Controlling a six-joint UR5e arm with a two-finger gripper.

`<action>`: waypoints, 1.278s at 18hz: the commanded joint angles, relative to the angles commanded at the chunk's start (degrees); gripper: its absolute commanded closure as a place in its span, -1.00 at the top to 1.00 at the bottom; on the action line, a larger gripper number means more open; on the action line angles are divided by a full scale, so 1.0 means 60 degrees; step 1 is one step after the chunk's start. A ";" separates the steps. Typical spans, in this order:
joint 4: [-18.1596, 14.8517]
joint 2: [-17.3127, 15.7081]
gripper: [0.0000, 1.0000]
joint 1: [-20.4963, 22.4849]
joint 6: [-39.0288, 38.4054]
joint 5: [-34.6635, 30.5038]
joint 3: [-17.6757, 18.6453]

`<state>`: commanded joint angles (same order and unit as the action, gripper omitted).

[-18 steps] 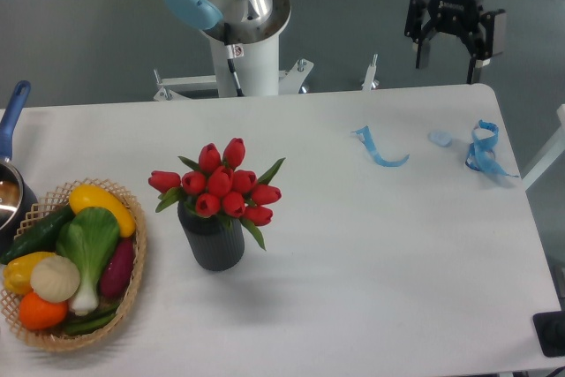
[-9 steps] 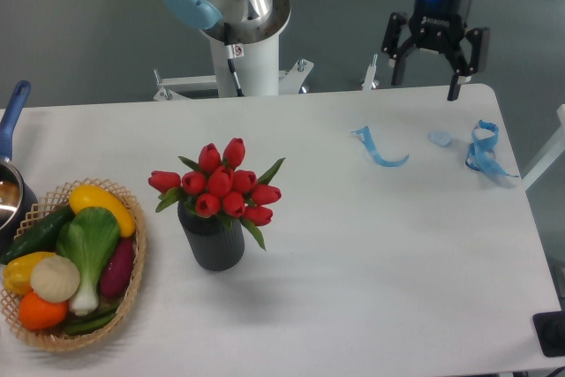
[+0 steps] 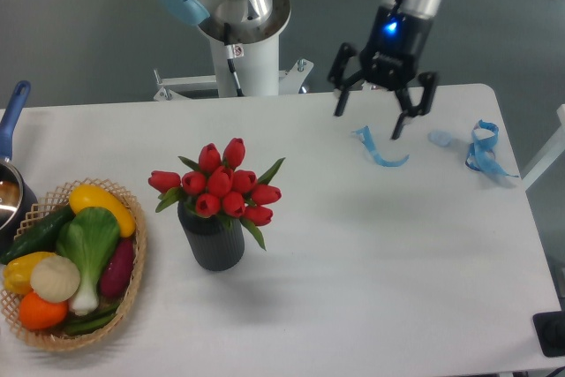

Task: Pick up the flowers from the vase
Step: 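Move the open gripper down toward the red tulips in the black vase, then lower the gripper around the tulip stems and close it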

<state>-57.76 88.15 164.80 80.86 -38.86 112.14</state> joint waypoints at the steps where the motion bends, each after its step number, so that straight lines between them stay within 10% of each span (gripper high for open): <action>1: 0.0250 -0.0015 1.00 0.0000 -0.0044 0.0075 0.0190; 23: 0.1203 0.0731 1.00 -0.1875 -0.0059 0.0794 0.1291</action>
<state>-50.55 92.54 153.55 80.51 -34.10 119.89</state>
